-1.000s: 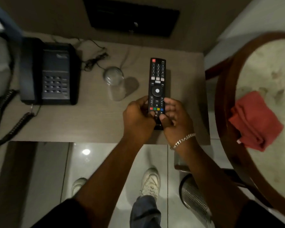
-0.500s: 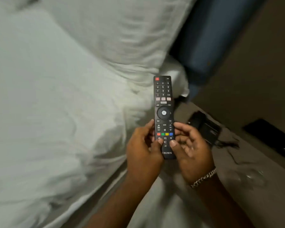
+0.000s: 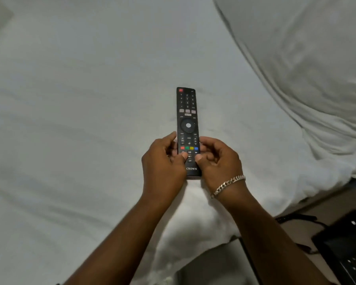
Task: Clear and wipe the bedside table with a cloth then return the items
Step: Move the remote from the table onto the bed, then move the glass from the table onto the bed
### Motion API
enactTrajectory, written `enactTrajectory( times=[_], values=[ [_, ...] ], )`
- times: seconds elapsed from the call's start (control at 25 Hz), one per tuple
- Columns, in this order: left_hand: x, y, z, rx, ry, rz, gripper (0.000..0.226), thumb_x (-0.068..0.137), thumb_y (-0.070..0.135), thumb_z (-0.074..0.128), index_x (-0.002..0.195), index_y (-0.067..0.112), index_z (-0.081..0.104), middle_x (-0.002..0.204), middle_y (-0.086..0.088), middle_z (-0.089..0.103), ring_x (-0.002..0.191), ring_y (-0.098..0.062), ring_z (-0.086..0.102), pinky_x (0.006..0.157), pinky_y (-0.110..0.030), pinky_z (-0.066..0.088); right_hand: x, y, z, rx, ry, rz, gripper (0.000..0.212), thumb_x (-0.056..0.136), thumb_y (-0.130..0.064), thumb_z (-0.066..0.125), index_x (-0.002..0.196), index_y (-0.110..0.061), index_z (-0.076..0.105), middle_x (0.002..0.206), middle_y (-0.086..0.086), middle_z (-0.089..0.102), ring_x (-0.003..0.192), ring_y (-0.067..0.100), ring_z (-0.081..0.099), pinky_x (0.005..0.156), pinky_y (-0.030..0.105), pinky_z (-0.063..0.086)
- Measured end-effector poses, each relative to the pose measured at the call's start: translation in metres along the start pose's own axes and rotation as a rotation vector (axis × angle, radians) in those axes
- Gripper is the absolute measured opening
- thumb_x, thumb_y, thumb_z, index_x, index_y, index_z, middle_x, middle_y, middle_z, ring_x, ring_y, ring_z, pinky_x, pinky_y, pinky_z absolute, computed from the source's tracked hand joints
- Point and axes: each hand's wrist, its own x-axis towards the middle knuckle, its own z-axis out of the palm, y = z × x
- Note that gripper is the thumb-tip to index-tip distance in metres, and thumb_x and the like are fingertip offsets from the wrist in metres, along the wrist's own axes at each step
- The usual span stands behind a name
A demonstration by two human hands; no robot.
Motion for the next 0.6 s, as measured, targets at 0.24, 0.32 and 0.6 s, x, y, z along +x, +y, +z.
enactTrajectory(
  times=[0.24,0.32,0.6],
  values=[
    [-0.021,0.006,0.009,0.153,0.143,0.154,0.049,0.087,0.005,0.063,0.135,0.01,0.054,0.128,-0.006,0.061,0.116,-0.01,0.055,0.091,-0.003,0.039,-0.009,0.011,-0.008,0.127,0.141,0.047,0.024,0.086,-0.007,0.066,0.109,-0.015,0.069,0.096,0.009,0.073,0.085,0.018,0.069,0.083,0.029,0.057],
    [-0.048,0.019,0.027,0.112,0.13,0.258,0.05,0.086,0.004,0.062,0.135,0.009,0.051,0.131,-0.006,0.059,0.122,-0.015,0.055,0.099,-0.013,0.045,-0.019,0.018,-0.034,0.272,0.245,0.084,0.017,0.087,-0.01,0.066,0.102,-0.017,0.07,0.09,0.01,0.073,0.081,0.02,0.069,0.073,0.028,0.059],
    [-0.157,0.046,0.15,-0.02,-0.21,0.375,0.046,0.083,-0.001,0.059,0.128,0.004,0.058,0.122,-0.009,0.064,0.113,-0.02,0.061,0.098,-0.034,0.049,-0.088,0.102,-0.187,0.264,0.504,0.152,0.018,0.091,-0.015,0.058,0.089,-0.026,0.072,0.087,-0.005,0.074,0.073,0.002,0.068,0.06,0.016,0.055]
  ],
)
